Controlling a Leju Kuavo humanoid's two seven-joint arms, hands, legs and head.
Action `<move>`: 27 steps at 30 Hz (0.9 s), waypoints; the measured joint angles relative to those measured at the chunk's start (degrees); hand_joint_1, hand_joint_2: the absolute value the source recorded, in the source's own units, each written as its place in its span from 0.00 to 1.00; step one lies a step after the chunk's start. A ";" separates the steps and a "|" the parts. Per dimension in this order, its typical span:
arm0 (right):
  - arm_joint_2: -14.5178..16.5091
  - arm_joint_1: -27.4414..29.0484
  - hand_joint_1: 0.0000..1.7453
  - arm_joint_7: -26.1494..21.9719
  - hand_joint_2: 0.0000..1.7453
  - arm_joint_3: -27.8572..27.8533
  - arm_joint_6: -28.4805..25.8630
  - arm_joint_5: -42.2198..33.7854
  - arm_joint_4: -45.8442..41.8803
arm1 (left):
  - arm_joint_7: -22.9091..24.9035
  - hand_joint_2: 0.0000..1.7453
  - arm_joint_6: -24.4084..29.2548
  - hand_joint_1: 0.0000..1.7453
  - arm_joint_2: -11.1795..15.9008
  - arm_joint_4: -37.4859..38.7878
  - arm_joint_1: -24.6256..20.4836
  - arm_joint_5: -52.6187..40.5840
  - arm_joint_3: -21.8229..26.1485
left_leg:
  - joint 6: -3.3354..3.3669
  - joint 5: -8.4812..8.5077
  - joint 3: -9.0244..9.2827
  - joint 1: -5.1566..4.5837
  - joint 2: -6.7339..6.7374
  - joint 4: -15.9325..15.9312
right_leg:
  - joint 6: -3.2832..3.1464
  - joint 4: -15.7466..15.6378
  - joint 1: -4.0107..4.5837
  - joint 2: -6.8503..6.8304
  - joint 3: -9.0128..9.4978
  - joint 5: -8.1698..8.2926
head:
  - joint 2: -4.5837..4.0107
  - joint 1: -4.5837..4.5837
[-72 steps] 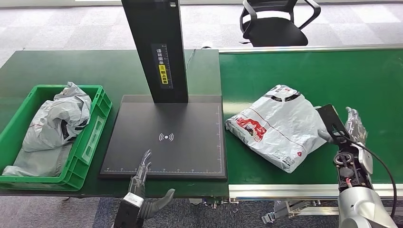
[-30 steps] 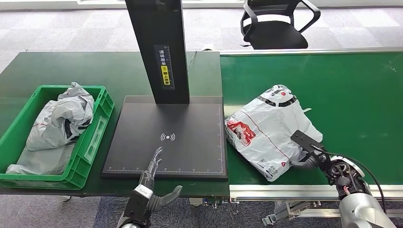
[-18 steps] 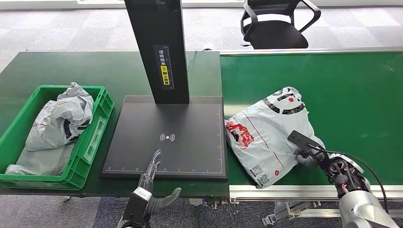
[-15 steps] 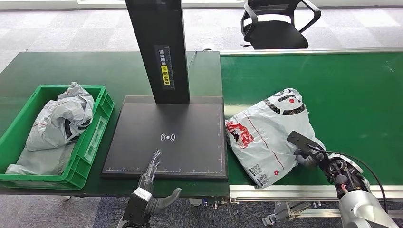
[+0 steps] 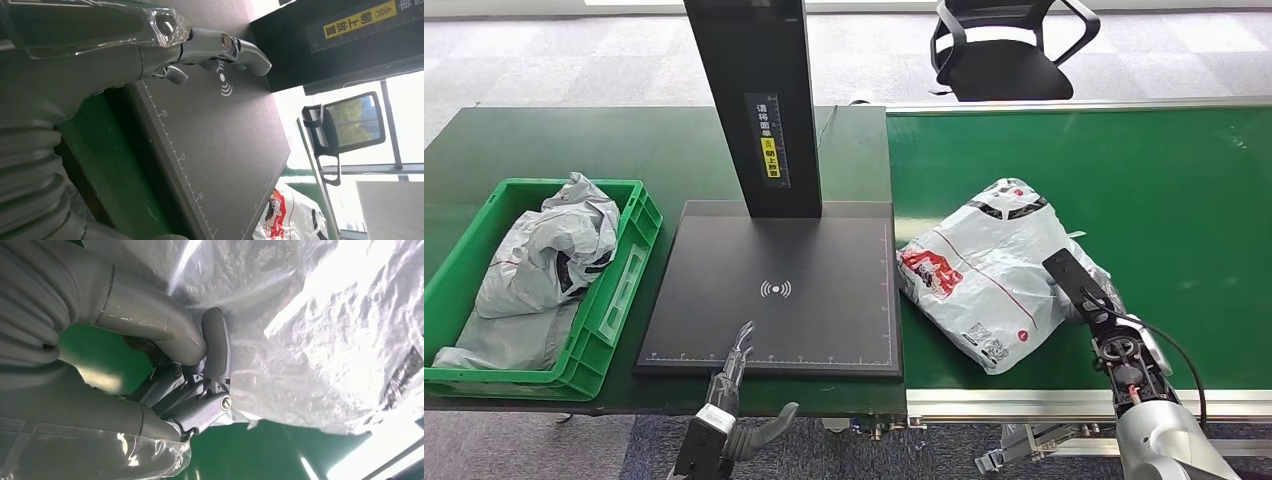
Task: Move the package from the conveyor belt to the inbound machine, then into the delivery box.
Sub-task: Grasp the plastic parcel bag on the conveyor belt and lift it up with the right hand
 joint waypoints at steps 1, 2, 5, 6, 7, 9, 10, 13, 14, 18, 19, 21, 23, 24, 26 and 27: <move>0.16 -0.19 1.00 -0.13 1.00 -0.30 -0.07 -0.13 -0.09 | 0.01 1.00 0.00 0.00 -0.02 -0.16 0.10 0.00 0.09 | 0.00 0.00 -0.03 0.00 0.00 0.00 | 0.00 0.00 0.00 0.00 -0.01 0.00 | 0.00 0.00; 0.33 -0.28 1.00 -0.24 1.00 -0.57 -0.10 -0.24 -0.17 | 0.02 1.00 0.00 0.00 -0.03 -0.32 0.17 0.00 0.17 | 0.00 0.00 -0.05 0.00 -0.01 0.00 | 0.00 0.00 0.00 0.00 -0.03 -0.01 | 0.00 0.01; 0.78 -0.30 1.00 -0.39 1.00 -1.17 -0.14 -0.34 -0.30 | 0.02 1.00 0.00 0.00 -0.03 -0.63 0.32 0.00 0.35 | 0.00 -0.01 -0.12 -0.01 -0.01 0.00 | 0.00 0.00 -0.01 -0.01 -0.09 -0.01 | 0.00 0.00; 0.91 -0.30 1.00 -0.56 1.00 -1.30 -0.23 -0.47 -0.32 | 0.02 1.00 0.00 0.00 -0.03 -0.68 0.36 0.00 0.38 | 0.00 -0.01 -0.13 -0.01 -0.01 0.00 | 0.00 0.00 -0.01 -0.01 -0.10 -0.01 | 0.00 -0.01; 1.04 -0.30 1.00 -1.08 1.00 -1.48 -0.53 -0.89 -0.36 | 0.02 1.00 0.00 0.00 -0.03 -0.69 0.40 -0.01 0.42 | 0.00 0.00 -0.14 -0.02 -0.02 0.00 | 0.00 0.00 -0.01 -0.01 -0.11 0.00 | 0.00 -0.01; 1.37 -0.34 1.00 -3.85 1.00 -2.25 -2.16 -3.32 -0.69 | 0.02 1.00 0.01 0.00 -0.08 -0.74 0.51 -0.17 0.51 | 0.00 0.00 -0.16 -0.02 -0.02 0.00 | 0.00 0.00 -0.01 -0.01 -0.12 0.00 | 0.00 -0.01; 1.57 -0.47 1.00 -6.06 1.00 -2.96 -3.55 -5.41 -1.09 | 0.03 1.00 0.04 0.00 -0.13 -0.82 0.60 -0.34 0.58 | 0.00 0.00 -0.17 -0.02 -0.02 0.00 | 0.00 0.00 -0.01 -0.01 -0.13 0.00 | 0.00 -0.01; 2.23 -1.35 1.00 -12.99 1.00 -5.66 -8.85 -12.11 -3.24 | 0.09 1.00 0.27 0.00 -0.38 -1.08 0.83 -0.85 0.75 | 0.00 0.00 -0.17 -0.01 -0.02 0.00 | 0.00 0.00 -0.01 -0.01 -0.14 0.00 | 0.00 -0.01; 2.46 -1.70 1.00 -14.78 1.00 -6.48 -10.77 -13.96 -4.28 | 0.10 1.00 0.36 0.00 -0.46 -1.11 0.86 -0.93 0.79 | 0.00 0.00 -0.17 -0.01 -0.02 0.00 | 0.00 0.00 -0.01 -0.01 -0.14 0.00 | 0.00 -0.01; 3.58 -2.16 1.00 -18.43 1.00 -7.99 -16.26 -21.52 -9.83 | 0.07 1.00 1.31 0.00 -0.66 -1.13 1.01 -0.94 0.84 | 0.00 0.00 -0.17 -0.01 -0.01 0.00 | 0.00 0.00 -0.01 -0.01 -0.15 0.00 | 0.00 0.00; 3.85 -1.95 1.00 -18.62 1.00 -7.96 -17.14 -23.66 -11.55 | -0.02 1.00 1.58 0.00 -0.67 -1.13 1.07 -0.84 0.84 | 0.00 0.00 -0.17 -0.01 -0.02 0.00 | 0.00 0.00 -0.01 -0.01 -0.16 0.00 | 0.00 0.00; 4.36 -1.43 1.00 -18.76 1.00 -7.70 -18.87 -27.47 -15.02 | -0.22 1.00 2.04 0.00 -0.66 -1.13 1.24 -0.63 0.84 | 0.00 0.00 -0.18 -0.01 -0.01 0.00 | 0.00 0.00 -0.01 -0.01 -0.17 0.00 | 0.00 0.00; 4.72 -1.00 1.00 -18.78 1.00 -7.38 -19.81 -29.13 -17.71 | -0.31 1.00 2.25 0.00 -0.66 -1.13 1.39 -0.57 0.84 | 0.00 0.00 -0.18 -0.01 0.01 0.00 | 0.00 0.00 -0.01 0.00 -0.18 0.00 | 0.00 0.00; 4.86 -0.81 1.00 -18.79 1.00 -7.25 -19.97 -29.33 -18.73 | -0.31 1.00 2.25 0.00 -0.66 -1.13 1.44 -0.57 0.83 | 0.00 0.00 -0.18 -0.01 0.02 0.00 | 0.00 0.00 -0.01 0.00 -0.18 0.00 | 0.00 -0.01; 5.11 -0.49 1.00 -18.78 1.00 -7.03 -20.08 -29.45 -20.28 | -0.31 1.00 2.26 0.00 -0.66 -1.13 1.52 -0.57 0.82 | 0.00 0.00 -0.18 -0.01 0.01 0.00 | 0.00 0.00 -0.01 0.00 -0.18 0.00 | 0.00 -0.01; 5.24 -0.37 0.75 -18.79 1.00 -6.93 -20.17 -29.47 -20.92 | -0.31 1.00 2.26 0.00 -0.66 -1.13 1.57 -0.57 0.82 | 0.00 0.00 -0.18 -0.01 0.00 0.00 | 0.00 0.00 -0.01 -0.01 -0.18 0.00 | 0.00 -0.01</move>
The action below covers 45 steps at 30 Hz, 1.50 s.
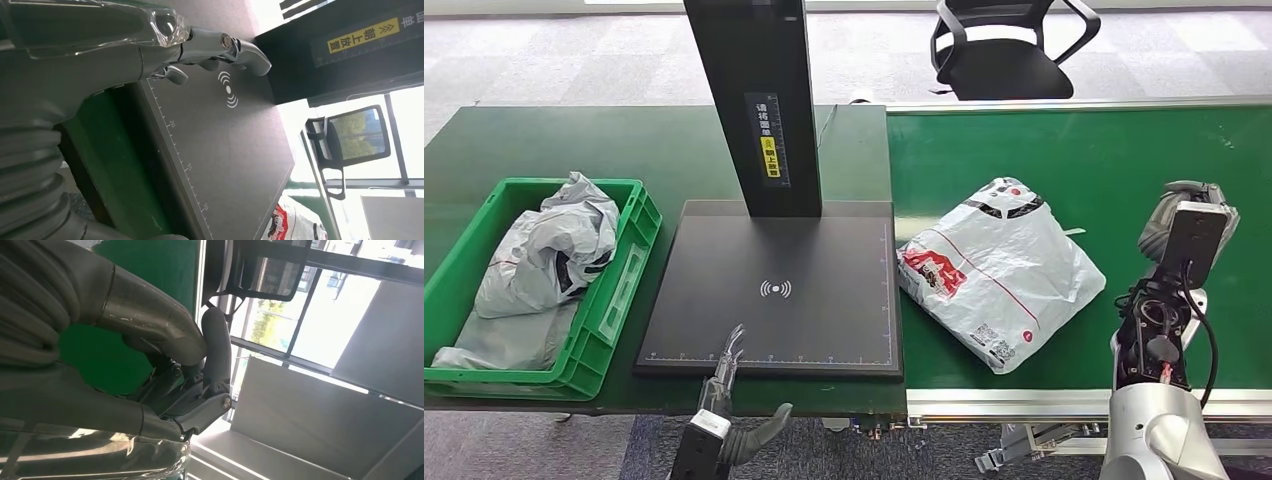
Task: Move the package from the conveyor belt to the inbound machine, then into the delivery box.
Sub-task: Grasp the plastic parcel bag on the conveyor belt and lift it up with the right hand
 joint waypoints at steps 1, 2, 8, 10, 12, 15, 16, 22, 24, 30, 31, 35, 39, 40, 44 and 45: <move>0.11 0.08 0.50 0.01 1.00 0.10 -0.28 0.11 -0.51 | 0.00 1.00 0.01 0.00 0.00 0.00 0.06 0.01 0.00 | 0.00 0.00 0.00 0.00 0.00 0.00 | 0.00 0.00 0.00 0.00 0.00 0.00 | 0.00 0.01; 0.20 0.13 0.25 0.03 1.00 0.25 -0.82 0.46 -0.86 | 0.00 1.00 0.01 0.00 0.01 0.01 0.10 0.05 0.00 | 0.00 0.00 0.00 0.00 0.00 0.00 | 0.00 0.00 0.00 0.00 0.00 0.00 | 0.00 0.00; -1.13 -1.78 0.00 12.70 1.00 6.80 -5.25 20.33 4.44 | -0.28 1.00 -0.87 0.00 0.17 0.68 -0.85 1.12 -0.25 | 0.00 0.00 0.01 0.00 0.03 0.00 | 0.00 0.00 0.00 0.01 0.01 0.01 | 0.00 0.01; -1.98 -2.90 0.00 20.26 1.00 10.90 3.47 27.53 8.54 | -0.36 1.00 -1.95 0.00 0.25 1.24 -1.88 1.24 -0.28 | 0.00 0.01 0.06 0.01 0.00 0.00 | 0.00 0.00 0.01 -0.02 0.04 0.01 | 0.00 0.01; -2.60 -3.27 0.00 25.82 1.00 14.48 15.65 30.89 12.22 | -0.31 1.00 -2.88 0.00 0.29 1.81 -2.88 1.18 -0.25 | 0.01 0.04 0.06 0.01 -0.09 0.01 | 0.00 0.00 0.01 -0.12 0.06 0.01 | 0.00 0.00; -3.12 -2.89 0.00 30.91 1.00 17.87 29.08 32.33 16.17 | -0.09 1.00 -3.57 0.00 0.34 2.67 -4.10 1.02 -0.16 | 0.02 0.07 -0.04 0.01 -0.19 0.02 | 0.00 0.00 0.01 -0.21 0.01 0.00 | 0.00 -0.01; -3.28 -2.72 0.00 32.14 1.00 18.61 31.67 32.60 17.12 | -0.03 1.00 -3.70 0.00 0.35 3.00 -4.51 1.01 -0.15 | 0.02 0.07 -0.06 0.01 -0.19 0.02 | 0.00 0.00 0.01 -0.20 0.00 0.00 | 0.00 0.00; -4.47 -2.17 0.00 34.60 1.00 20.94 39.33 32.86 20.37 | 0.04 1.00 -4.25 0.00 0.35 5.49 -6.85 0.94 -0.16 | 0.03 0.05 -0.09 0.00 -0.16 0.02 | 0.00 -0.01 0.00 -0.17 -0.07 0.00 | 0.00 0.01; -4.95 -2.18 0.00 33.81 1.00 21.16 40.93 32.58 20.75 | 0.03 1.00 -4.26 0.00 0.35 6.15 -7.34 0.95 -0.16 | 0.03 0.05 -0.08 0.00 -0.16 0.02 | 0.00 -0.01 0.00 -0.17 -0.05 0.00 | 0.00 0.01; -5.69 -2.71 0.29 34.00 1.00 22.09 44.17 32.94 21.45 | -0.01 1.00 -4.20 0.00 0.34 7.95 -8.23 1.11 -0.17 | 0.03 0.06 0.04 0.00 -0.13 0.02 | 0.00 -0.01 0.00 -0.17 0.06 0.00 | 0.00 -0.01; -5.67 -2.84 0.54 34.45 1.00 22.28 44.28 33.20 21.54 | -0.02 1.00 -4.19 0.00 0.33 8.18 -8.33 1.15 -0.17 | 0.03 0.06 0.05 0.00 -0.12 0.02 | 0.00 -0.01 0.00 -0.17 0.07 0.00 | 0.00 -0.01; -5.38 -3.23 1.00 35.52 1.00 23.12 44.24 34.05 21.76 | -0.02 1.00 -4.11 0.00 0.31 8.81 -8.65 1.21 -0.20 | 0.03 0.06 0.06 0.00 -0.11 0.02 | 0.00 -0.01 0.00 -0.18 0.11 0.00 | 0.00 0.01; -5.28 -3.82 1.00 36.31 1.00 23.47 44.15 34.57 21.91 | -0.02 1.00 -3.99 0.00 0.31 9.11 -8.69 1.21 -0.19 | 0.03 0.06 0.08 0.00 -0.11 0.03 | 0.00 -0.01 0.00 -0.17 0.12 0.00 | 0.00 0.01; -5.27 -3.92 1.00 36.47 1.00 23.59 44.16 34.70 21.96 | -0.02 1.00 -3.99 0.00 0.31 9.15 -8.68 1.21 -0.19 | 0.03 0.06 0.08 0.00 -0.11 0.03 | 0.00 -0.01 0.00 -0.17 0.11 0.00 | 0.00 0.01; -5.22 -4.18 1.00 37.01 1.00 24.13 44.34 35.34 22.18 | -0.02 1.00 -3.98 0.00 0.31 9.23 -8.66 1.21 -0.18 | 0.03 0.06 0.08 0.01 -0.12 0.02 | 0.00 -0.01 0.01 -0.17 0.11 0.00 | 0.00 0.00; -5.21 -4.20 1.00 36.82 1.00 24.24 44.36 35.28 22.24 | -0.02 1.00 -3.98 0.00 0.31 9.24 -8.65 1.22 -0.19 | 0.03 0.06 0.07 0.01 -0.12 0.02 | 0.00 -0.01 0.01 -0.17 0.11 0.00 | 0.00 0.00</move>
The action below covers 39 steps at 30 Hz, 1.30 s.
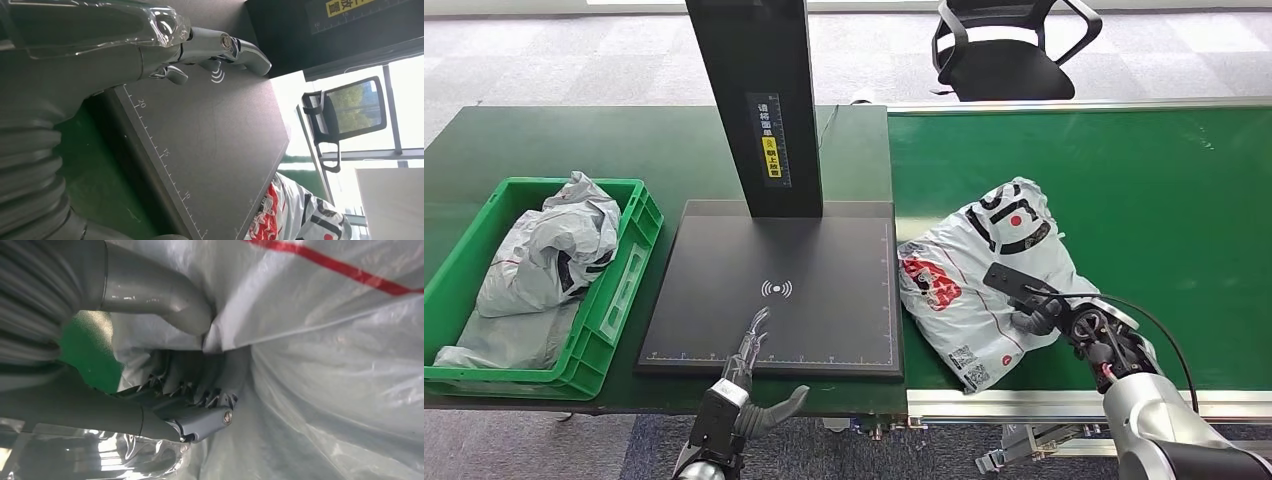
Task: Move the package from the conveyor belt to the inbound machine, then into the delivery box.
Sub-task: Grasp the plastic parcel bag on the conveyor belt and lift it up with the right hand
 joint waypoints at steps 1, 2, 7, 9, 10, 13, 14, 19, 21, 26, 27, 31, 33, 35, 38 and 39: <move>0.02 0.00 1.00 -0.44 1.00 0.08 -0.06 -0.20 0.05 | 0.00 1.00 0.01 0.00 0.00 0.00 0.02 0.01 -0.01 | 0.00 0.00 -0.01 0.00 0.00 0.00 | 0.00 0.00 0.00 0.00 0.00 0.00 | 0.00 0.01; 0.04 0.03 1.00 -1.27 1.00 0.11 -0.43 -0.61 0.10 | 0.00 1.00 0.01 0.00 0.00 -0.01 0.05 0.01 0.00 | 0.00 0.00 -0.02 0.00 0.00 0.00 | 0.00 0.00 0.00 0.00 -0.01 0.00 | 0.00 0.01; 0.56 0.31 1.00 -6.54 1.00 -0.11 -6.51 -3.39 0.18 | 0.00 1.00 0.01 0.00 0.00 -0.14 0.65 0.01 0.02 | 0.00 0.00 -0.08 -0.01 0.01 0.00 | 0.00 0.01 0.00 0.01 -0.06 0.00 | 0.00 0.00; 1.04 0.32 1.00 -8.06 1.00 -0.62 -10.84 -4.45 0.17 | 0.00 1.00 0.01 0.00 0.00 -0.39 1.14 0.01 0.04 | 0.00 0.00 -0.10 -0.01 0.01 0.00 | 0.00 0.01 0.00 0.01 -0.07 0.00 | 0.00 0.00; 1.31 0.30 1.00 -8.62 1.00 -0.96 -12.85 -4.88 0.16 | 0.00 1.00 0.01 0.00 0.00 -0.57 1.38 0.01 0.07 | 0.00 0.00 -0.11 -0.01 0.01 0.00 | 0.00 0.01 0.00 0.01 -0.07 0.00 | 0.00 0.00; 2.08 0.24 1.00 -10.33 1.00 -2.16 -17.53 -6.02 0.06 | 0.00 1.00 0.01 0.00 0.00 -1.13 2.03 -0.03 0.16 | 0.00 0.00 -0.13 -0.01 -0.01 0.00 | 0.00 0.01 0.00 0.00 -0.08 0.00 | 0.00 -0.01; 2.31 0.20 1.00 -11.07 1.00 -2.67 -18.71 -6.46 -0.02 | 0.00 1.00 0.01 0.00 0.00 -1.27 2.20 -0.08 0.20 | 0.00 0.00 -0.13 -0.01 -0.01 -0.01 | 0.00 0.01 0.00 0.01 -0.09 0.00 | 0.00 -0.01; 3.34 0.09 1.00 -17.28 1.00 -5.84 -27.66 -9.79 -1.23 | 0.00 1.00 0.17 0.00 0.00 -1.62 2.53 -0.53 0.25 | 0.00 0.00 -0.15 -0.01 -0.02 0.00 | 0.00 0.01 -0.01 0.00 -0.09 0.00 | 0.00 0.00; 3.76 -0.07 1.00 -19.07 1.00 -7.28 -33.21 -10.37 -2.06 | 0.00 1.00 0.39 0.00 -0.01 -1.67 2.69 -0.69 0.25 | 0.00 0.00 -0.15 -0.01 -0.01 0.00 | 0.00 0.01 -0.01 0.01 -0.10 0.00 | 0.00 0.00; 4.22 -1.39 0.00 -14.10 1.00 -8.53 -47.52 -3.69 -3.12 | 0.00 1.00 0.92 0.00 -0.04 -2.22 3.10 -1.07 0.25 | 0.00 0.00 -0.15 -0.01 -0.01 0.00 | 0.00 0.01 -0.01 0.01 -0.12 0.00 | 0.00 0.00; 4.17 -1.75 0.00 -11.38 1.00 -8.33 -48.87 -1.27 -3.10 | 0.00 1.00 0.93 0.00 -0.04 -2.28 3.12 -1.14 0.25 | 0.00 0.00 -0.15 -0.01 -0.01 0.00 | 0.00 0.01 -0.01 0.01 -0.12 0.00 | 0.00 0.00; 3.74 -2.49 0.00 -2.29 1.00 -6.99 -47.19 5.12 -2.70 | 0.00 1.00 0.92 0.00 0.00 -2.40 3.14 -1.21 0.27 | 0.00 0.00 -0.15 -0.01 -0.01 0.00 | 0.00 0.01 -0.01 0.01 -0.13 0.00 | 0.00 0.01; 3.44 -2.72 0.00 0.78 1.00 -6.30 -42.89 6.83 -2.24 | 0.00 1.00 0.87 0.00 0.08 -2.35 3.06 -0.99 0.27 | 0.00 0.00 -0.15 -0.01 -0.01 0.00 | 0.00 0.01 -0.01 0.02 -0.13 0.01 | 0.00 0.01; 3.16 -2.94 0.00 3.20 1.00 -5.54 -38.68 8.30 -1.76 | 0.00 1.00 0.83 0.00 0.16 -2.20 2.91 -0.70 0.27 | 0.00 0.00 -0.15 -0.01 -0.01 0.00 | 0.01 0.01 -0.01 0.02 -0.13 0.01 | 0.00 0.00; 2.93 -3.36 0.00 6.20 1.00 -4.51 -33.68 10.13 -1.20 | 0.00 1.00 0.74 0.00 0.20 -1.96 2.67 -0.61 0.27 | 0.00 0.00 -0.15 -0.01 -0.01 0.00 | 0.00 0.01 -0.01 0.02 -0.14 0.01 | 0.00 0.00; 2.88 -3.54 0.00 7.17 1.00 -4.18 -32.07 10.70 -1.02 | 0.00 1.00 0.69 0.00 0.20 -1.91 2.58 -0.61 0.27 | 0.00 0.00 -0.15 -0.01 -0.01 0.00 | 0.00 0.01 -0.01 0.02 -0.14 0.01 | 0.00 0.00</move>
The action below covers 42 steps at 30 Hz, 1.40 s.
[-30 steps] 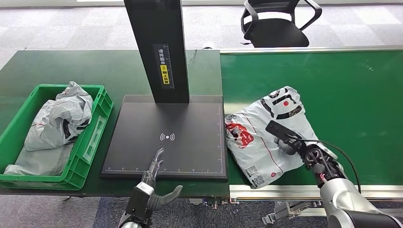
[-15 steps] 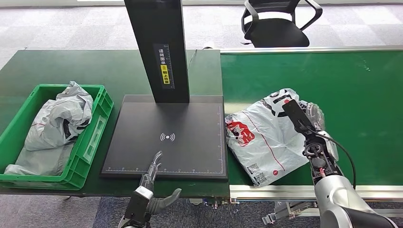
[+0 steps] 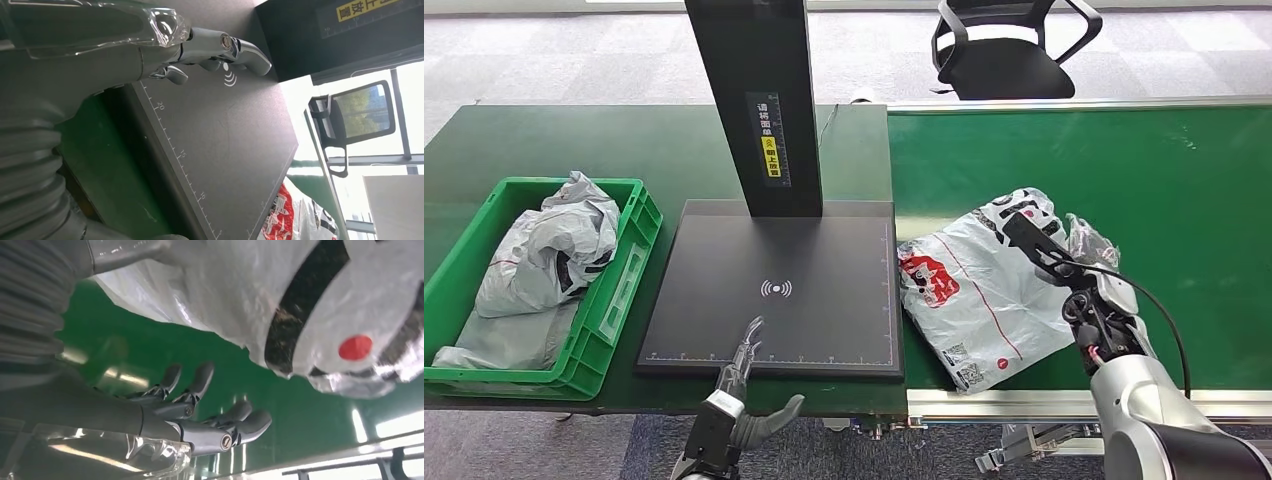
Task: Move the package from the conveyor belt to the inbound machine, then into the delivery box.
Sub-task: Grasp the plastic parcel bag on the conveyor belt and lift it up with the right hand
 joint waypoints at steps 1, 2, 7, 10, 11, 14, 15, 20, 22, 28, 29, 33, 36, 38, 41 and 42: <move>-0.04 -0.17 0.00 0.79 1.00 0.30 1.40 0.46 0.17 | 0.00 1.00 -0.07 0.00 0.00 0.04 -0.09 0.00 0.00 | 0.00 0.00 0.00 0.00 0.00 0.00 | 0.00 0.00 0.00 0.00 0.00 0.00 | 0.00 0.00; -0.07 -0.35 0.00 1.46 1.00 0.58 2.61 0.89 0.33 | 0.00 1.00 -0.13 0.00 -0.01 0.09 -0.21 0.00 0.00 | 0.00 0.00 0.00 0.00 0.00 0.00 | 0.00 0.00 0.00 0.00 0.00 0.00 | 0.00 -0.01; -0.21 -1.19 0.00 4.47 1.00 2.22 7.79 3.80 1.10 | 0.03 1.00 -0.33 0.00 -0.03 0.58 -0.80 0.00 -0.03 | 0.00 0.00 0.00 0.00 0.01 0.00 | 0.00 0.00 0.00 0.00 0.00 0.00 | 0.00 0.01; -0.22 -1.46 0.00 5.96 1.00 3.49 9.70 5.46 1.53 | 0.07 1.00 -0.37 0.00 -0.05 0.90 -1.11 0.00 -0.04 | 0.00 0.00 0.00 0.00 0.01 0.00 | 0.00 0.00 0.00 0.00 -0.01 0.00 | 0.00 0.01; -0.21 -1.52 0.00 6.28 1.00 3.80 10.45 5.68 1.65 | 0.07 1.00 -0.38 0.00 -0.05 1.00 -1.21 0.01 -0.04 | 0.00 0.00 0.00 0.00 0.01 0.00 | 0.00 0.00 0.00 0.00 0.00 0.00 | 0.00 0.00; -0.12 -1.57 0.00 7.28 1.00 4.30 14.06 5.56 2.01 | 0.11 1.00 -0.41 0.00 -0.07 1.34 -1.55 0.08 -0.04 | 0.00 0.00 0.00 0.00 0.00 0.00 | 0.00 0.00 0.00 0.00 -0.01 0.00 | 0.00 -0.01; -0.07 -1.56 0.00 7.55 1.00 4.33 15.71 5.14 2.13 | 0.14 1.00 -0.43 0.00 -0.09 1.47 -1.68 0.14 -0.04 | 0.00 0.00 0.00 0.00 0.00 0.00 | 0.00 0.00 0.00 0.00 -0.01 0.00 | 0.00 0.00; 0.22 -1.42 0.00 6.59 1.00 3.81 22.76 1.83 2.66 | 0.20 1.00 -0.55 0.00 -0.23 2.37 -2.41 0.40 -0.04 | 0.00 0.00 0.00 0.00 0.01 0.00 | 0.00 0.00 0.00 0.01 -0.02 0.00 | 0.00 -0.01; 0.27 -1.42 0.00 6.14 1.00 3.64 23.54 1.34 2.73 | 0.20 1.00 -0.55 0.00 -0.24 2.52 -2.53 0.41 -0.04 | 0.00 0.00 0.00 0.00 0.01 0.00 | 0.00 0.00 0.00 0.01 -0.02 0.00 | 0.00 -0.03; 0.33 -1.36 0.00 4.22 1.00 2.02 27.96 -0.52 2.98 | 0.13 1.00 -0.52 0.00 -0.31 3.85 -3.40 0.64 -0.05 | 0.00 0.00 0.01 0.00 0.02 0.00 | 0.00 0.00 0.00 0.01 -0.02 0.00 | 0.00 0.00; 0.37 -1.32 0.00 3.49 1.00 1.23 30.08 -1.15 3.08 | 0.08 1.00 -0.47 0.00 -0.34 4.62 -3.91 0.81 -0.06 | 0.00 0.00 0.02 0.00 0.03 0.00 | 0.00 0.00 0.00 0.01 -0.02 0.00 | 0.00 0.00; 0.54 -1.20 0.00 3.32 1.00 0.32 33.70 -1.06 3.20 | 0.00 1.00 -0.19 0.00 -0.41 6.35 -5.09 1.18 -0.08 | 0.00 0.00 0.03 0.01 0.04 0.00 | 0.00 0.00 0.00 0.03 -0.01 0.00 | 0.00 0.01; 0.76 -1.24 0.00 4.32 1.00 0.33 34.98 0.05 3.23 | 0.00 1.00 0.14 0.00 -0.52 6.98 -5.48 1.32 -0.09 | 0.00 0.00 0.04 0.01 0.03 0.00 | 0.00 0.00 0.00 0.03 0.00 0.00 | 0.00 0.01; 0.95 -1.29 0.26 5.05 1.00 0.34 35.58 0.91 3.23 | 0.04 1.00 0.21 0.00 -0.58 7.25 -5.60 1.40 -0.09 | 0.00 0.00 0.05 0.01 0.03 0.00 | 0.00 0.00 0.00 0.03 0.01 0.00 | 0.00 0.01; 1.19 -1.37 0.99 5.68 1.00 0.37 36.26 2.03 3.23 | 0.14 1.00 0.26 0.00 -0.68 7.46 -5.63 1.44 -0.09 | 0.00 0.00 0.06 0.01 0.03 0.01 | 0.00 0.00 0.00 0.02 0.03 0.00 | 0.00 0.01; 1.26 -1.40 1.00 5.74 1.00 0.39 36.43 2.32 3.23 | 0.16 1.00 0.26 0.00 -0.69 7.50 -5.63 1.44 -0.09 | 0.00 0.00 0.07 0.01 0.03 0.01 | 0.00 0.00 0.00 0.02 0.03 0.00 | 0.00 0.01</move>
